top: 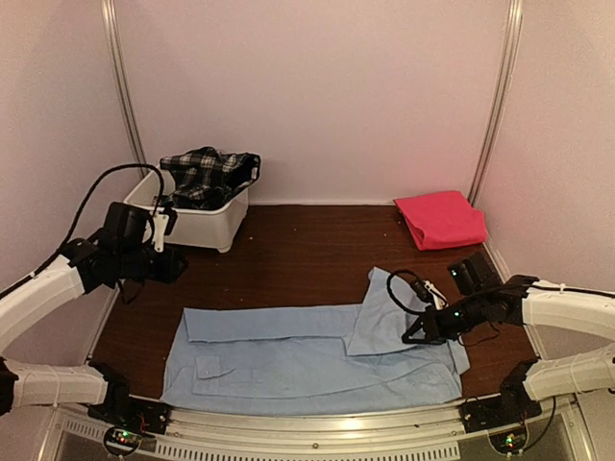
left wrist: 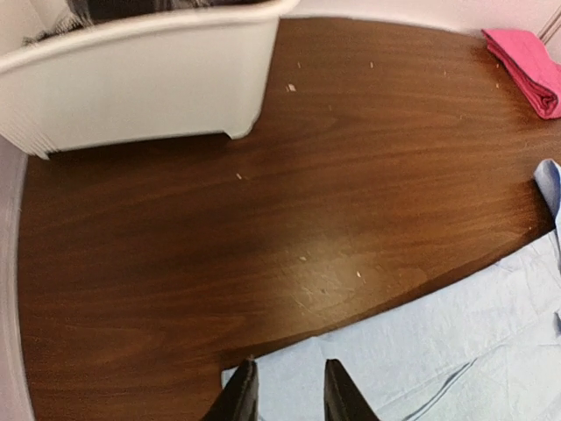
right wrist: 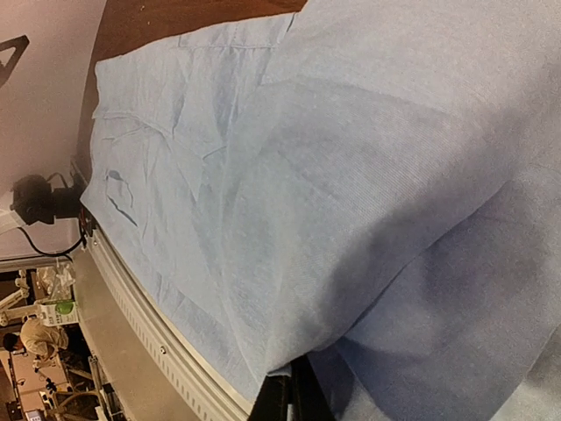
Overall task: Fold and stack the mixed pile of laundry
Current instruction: Fold the 1/3-folded T-shirt at the center of the board.
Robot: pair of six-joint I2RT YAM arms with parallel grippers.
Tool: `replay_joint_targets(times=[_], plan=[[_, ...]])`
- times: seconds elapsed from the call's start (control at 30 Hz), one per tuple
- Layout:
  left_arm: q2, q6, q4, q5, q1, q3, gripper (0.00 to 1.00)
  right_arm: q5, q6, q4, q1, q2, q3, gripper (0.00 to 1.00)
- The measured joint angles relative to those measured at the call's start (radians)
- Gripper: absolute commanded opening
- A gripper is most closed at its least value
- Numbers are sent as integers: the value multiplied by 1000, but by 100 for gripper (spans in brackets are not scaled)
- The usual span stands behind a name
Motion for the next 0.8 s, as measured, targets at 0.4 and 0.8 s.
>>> replay_joint_targets(times=[0.4,0.8], plan=[[346,-198,124,221,-75,-126,17,49,78,197,-18,196,-19,2],[745,-241,259,205,-68,93,10,35,1,247,-244,360,88,2]])
